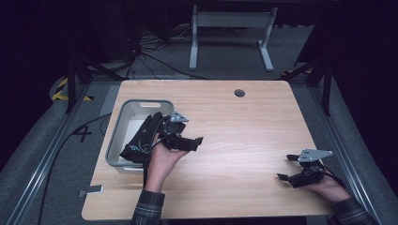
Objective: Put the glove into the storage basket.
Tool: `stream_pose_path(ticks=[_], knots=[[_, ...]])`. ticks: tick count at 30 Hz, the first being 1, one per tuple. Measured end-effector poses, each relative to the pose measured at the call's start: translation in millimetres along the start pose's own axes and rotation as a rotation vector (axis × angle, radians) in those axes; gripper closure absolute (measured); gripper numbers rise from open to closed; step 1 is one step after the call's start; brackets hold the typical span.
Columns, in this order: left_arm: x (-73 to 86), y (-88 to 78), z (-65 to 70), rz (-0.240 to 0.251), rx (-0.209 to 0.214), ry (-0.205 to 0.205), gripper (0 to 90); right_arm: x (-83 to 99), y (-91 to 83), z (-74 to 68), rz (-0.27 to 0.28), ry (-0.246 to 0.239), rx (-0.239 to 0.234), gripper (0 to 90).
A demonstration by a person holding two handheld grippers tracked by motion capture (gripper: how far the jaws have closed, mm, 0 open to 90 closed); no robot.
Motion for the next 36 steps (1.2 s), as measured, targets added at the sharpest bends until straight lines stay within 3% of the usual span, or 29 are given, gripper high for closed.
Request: stream_pose_path(ticks=[14,24,29,36], knots=[[7.8,36.4,47.3,-0.017,0.065,0.089,15.3,0.0,0.0,0.0,0.0,0.0,0.0,10.3],[18.2,55.7,71.6,-0.007,0.088,0.12,15.2,0.0,0.0,0.0,0.0,-0.001,0.0,10.3],[25.6,65.8,81.8,-0.019,0.101,0.132,14.8,0.0,0.0,0.0,0.0,-0.001,0.0,10.3],[38.4,85.7,96.7,-0.079,0.119,0.184,14.1,0.0,0.0,0.0,0.0,-0.001,0.0,10.3]])
Point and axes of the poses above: each handheld gripper's, and its own axes: y roughly forward along the jaws, x roughly out of its underside, z roughly to its right, the point moved 6 cm from there along y, roughly forward along the jaws, and after that the axes turned 8 degrees about y, right-handed, at the moved point
